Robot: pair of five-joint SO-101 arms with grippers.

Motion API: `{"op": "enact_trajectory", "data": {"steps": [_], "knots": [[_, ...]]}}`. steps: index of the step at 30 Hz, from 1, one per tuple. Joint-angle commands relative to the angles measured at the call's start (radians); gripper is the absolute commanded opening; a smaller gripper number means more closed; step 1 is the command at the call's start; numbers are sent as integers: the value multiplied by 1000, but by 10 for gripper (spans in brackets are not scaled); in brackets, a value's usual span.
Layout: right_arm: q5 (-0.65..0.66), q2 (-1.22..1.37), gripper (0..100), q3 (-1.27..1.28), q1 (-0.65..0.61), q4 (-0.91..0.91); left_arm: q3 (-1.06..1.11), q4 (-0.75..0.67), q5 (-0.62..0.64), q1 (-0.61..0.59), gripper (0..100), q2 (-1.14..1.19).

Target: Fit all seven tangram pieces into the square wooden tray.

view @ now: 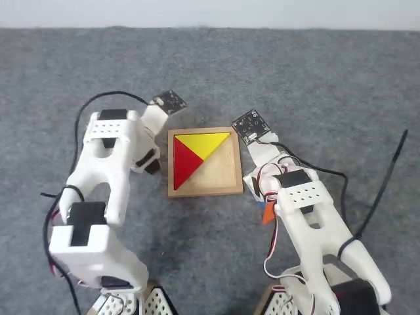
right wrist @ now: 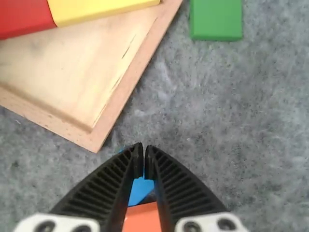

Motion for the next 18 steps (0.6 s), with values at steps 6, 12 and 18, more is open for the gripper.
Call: {"op": "enact_trajectory", "data": {"steps": [6, 12, 18], "knots": [[14, -33, 17, -5, 13, -12, -70, -98, -9, -12, 192, 80], [14, -33, 17, -5, 13, -8, -217, -15, 44, -14, 191, 209], [14, -35, 17, -5, 13, -5, -295, 49, 43, -15, 188, 278]]}}
